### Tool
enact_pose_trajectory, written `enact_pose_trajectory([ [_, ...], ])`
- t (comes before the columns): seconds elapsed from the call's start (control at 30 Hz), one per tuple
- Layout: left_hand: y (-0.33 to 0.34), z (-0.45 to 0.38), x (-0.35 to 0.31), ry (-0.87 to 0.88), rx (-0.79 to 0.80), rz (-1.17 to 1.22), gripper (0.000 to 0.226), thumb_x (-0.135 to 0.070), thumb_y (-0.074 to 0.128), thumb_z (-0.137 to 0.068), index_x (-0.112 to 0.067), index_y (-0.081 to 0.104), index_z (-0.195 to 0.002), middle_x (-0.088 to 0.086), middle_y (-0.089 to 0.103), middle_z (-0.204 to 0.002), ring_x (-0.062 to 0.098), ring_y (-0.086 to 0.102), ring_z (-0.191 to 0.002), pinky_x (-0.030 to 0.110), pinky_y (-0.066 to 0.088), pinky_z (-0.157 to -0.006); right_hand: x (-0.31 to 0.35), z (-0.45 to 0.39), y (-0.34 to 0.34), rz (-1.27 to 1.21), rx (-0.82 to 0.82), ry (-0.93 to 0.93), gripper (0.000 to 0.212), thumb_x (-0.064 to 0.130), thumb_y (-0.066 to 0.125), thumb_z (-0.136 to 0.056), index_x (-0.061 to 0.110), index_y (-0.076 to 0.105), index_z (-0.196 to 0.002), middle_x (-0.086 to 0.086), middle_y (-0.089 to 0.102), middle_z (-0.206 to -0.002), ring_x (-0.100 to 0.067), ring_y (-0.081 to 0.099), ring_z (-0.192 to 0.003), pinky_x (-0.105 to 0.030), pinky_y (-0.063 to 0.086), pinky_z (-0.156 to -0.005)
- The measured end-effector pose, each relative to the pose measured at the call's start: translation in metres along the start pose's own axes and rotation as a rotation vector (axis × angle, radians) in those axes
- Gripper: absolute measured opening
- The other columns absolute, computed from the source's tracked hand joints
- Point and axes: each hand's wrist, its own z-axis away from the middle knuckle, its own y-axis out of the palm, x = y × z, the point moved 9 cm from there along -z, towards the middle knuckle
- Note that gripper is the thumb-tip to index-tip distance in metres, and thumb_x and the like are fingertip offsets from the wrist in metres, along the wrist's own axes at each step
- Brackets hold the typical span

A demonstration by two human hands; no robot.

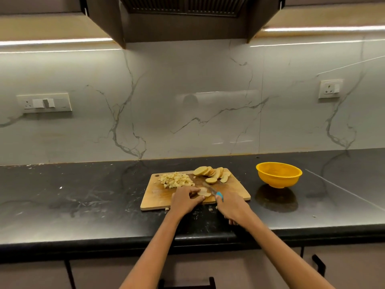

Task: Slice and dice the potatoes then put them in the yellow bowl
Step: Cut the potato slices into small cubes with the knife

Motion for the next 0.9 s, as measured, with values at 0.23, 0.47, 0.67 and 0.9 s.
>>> enact_pose_trajectory([
  [0.23,0.001,-0.004,0.002,-0.010,-0.034,0.021,0.044,-0.049,0.065,-0.081,-0.022,0.066,-0.116,-0.004,0.063,-0.123,0.011,0.056,-0.112,0.035,0.044,-0.097,0.007,0.004,0.009,0.193,-0.007,0.056,0.036,0.031,0.039,-0.100,0.003,0.059,-0.111,-0.013,0.066,-0.108,-0.028,0.064,-0.099,-0.033,0.046,-0.078],
  [0.47,-0.002,-0.004,0.002,-0.007,-0.052,-0.007,0.042,-0.051,0.065,-0.080,-0.024,0.068,-0.113,-0.005,0.066,-0.118,0.011,0.058,-0.108,0.034,0.045,-0.093,0.032,0.000,0.013,0.308,0.114,0.047,0.033,0.019,0.040,-0.099,0.002,0.056,-0.121,-0.014,0.060,-0.122,-0.029,0.058,-0.112,-0.033,0.046,-0.087],
  [0.67,-0.003,0.002,-0.001,-0.014,-0.091,-0.079,0.045,-0.054,0.060,-0.082,-0.025,0.065,-0.116,-0.004,0.065,-0.119,0.013,0.056,-0.111,0.033,0.043,-0.091,0.025,0.033,0.007,0.419,0.099,0.049,0.033,0.022,0.042,-0.100,0.004,0.052,-0.126,-0.012,0.057,-0.127,-0.027,0.055,-0.117,-0.032,0.044,-0.091],
  [0.9,-0.001,0.000,0.004,-0.017,-0.101,-0.021,0.038,-0.045,0.061,-0.086,-0.023,0.066,-0.116,-0.004,0.064,-0.120,0.012,0.055,-0.112,0.034,0.042,-0.096,0.008,0.063,-0.008,0.328,-0.051,0.045,0.034,0.030,0.041,-0.100,0.007,0.052,-0.122,-0.008,0.063,-0.117,-0.023,0.061,-0.105,-0.030,0.045,-0.080],
])
